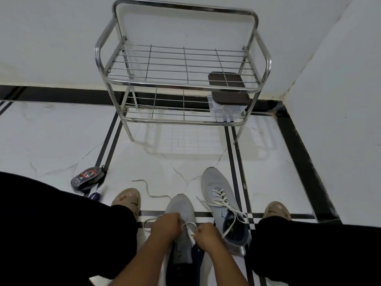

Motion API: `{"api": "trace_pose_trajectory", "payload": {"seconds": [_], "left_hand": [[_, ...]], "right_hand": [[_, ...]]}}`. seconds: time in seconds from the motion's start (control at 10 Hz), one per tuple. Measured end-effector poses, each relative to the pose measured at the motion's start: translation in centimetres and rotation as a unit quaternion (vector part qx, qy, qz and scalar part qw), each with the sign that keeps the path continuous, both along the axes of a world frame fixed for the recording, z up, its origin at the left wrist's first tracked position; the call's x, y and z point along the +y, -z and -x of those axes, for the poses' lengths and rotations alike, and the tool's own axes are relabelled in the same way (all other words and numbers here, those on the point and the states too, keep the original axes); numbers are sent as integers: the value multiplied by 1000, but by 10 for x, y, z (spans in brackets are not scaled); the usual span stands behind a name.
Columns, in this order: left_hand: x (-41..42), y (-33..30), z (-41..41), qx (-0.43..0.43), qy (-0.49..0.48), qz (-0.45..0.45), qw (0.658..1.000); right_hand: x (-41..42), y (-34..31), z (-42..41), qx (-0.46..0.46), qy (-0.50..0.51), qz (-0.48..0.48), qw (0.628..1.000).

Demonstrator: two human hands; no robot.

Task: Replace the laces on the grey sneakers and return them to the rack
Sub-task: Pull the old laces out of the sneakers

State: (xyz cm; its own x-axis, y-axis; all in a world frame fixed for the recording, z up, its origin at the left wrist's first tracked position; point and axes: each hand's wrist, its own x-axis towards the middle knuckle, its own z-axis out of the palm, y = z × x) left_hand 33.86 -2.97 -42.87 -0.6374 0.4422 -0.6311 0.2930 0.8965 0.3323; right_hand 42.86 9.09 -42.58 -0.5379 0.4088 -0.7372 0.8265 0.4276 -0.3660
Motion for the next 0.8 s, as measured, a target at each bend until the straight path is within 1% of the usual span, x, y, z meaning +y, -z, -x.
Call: {"api": "trace_pose_trajectory", "payload": {"seconds": [0.1,0.2,0.3,0.4,0.5,0.6,0.7,0.8], "left_hand": [[-2,6,-18,27,-45,9,999],[-2,-8,16,-115,-468,-158,862],[-21,-23,54,-201,-777,-436,408],[-24,-31,63,-184,-707,-354,584],[-7,-11,29,-61,-200,-98,973],[-3,8,-9,40,-12,-10,999],[-5,9,-11,115,52,-4,992],[1,6,-5,77,74,30,994]], "right_hand": [[0,2,-2,0,4,-5,1000],[0,4,-6,-4,10,8,1000],[1,6,-8,-7,22,15,1000],[0,6,-6,-12,27,14,999],[-1,6,-4,-17,35,19,999],[-1,4,-5,-32,19,14,999],[0,5,-7,-39,4,9,999],[0,5,-7,-40,-1,7,999]]}}
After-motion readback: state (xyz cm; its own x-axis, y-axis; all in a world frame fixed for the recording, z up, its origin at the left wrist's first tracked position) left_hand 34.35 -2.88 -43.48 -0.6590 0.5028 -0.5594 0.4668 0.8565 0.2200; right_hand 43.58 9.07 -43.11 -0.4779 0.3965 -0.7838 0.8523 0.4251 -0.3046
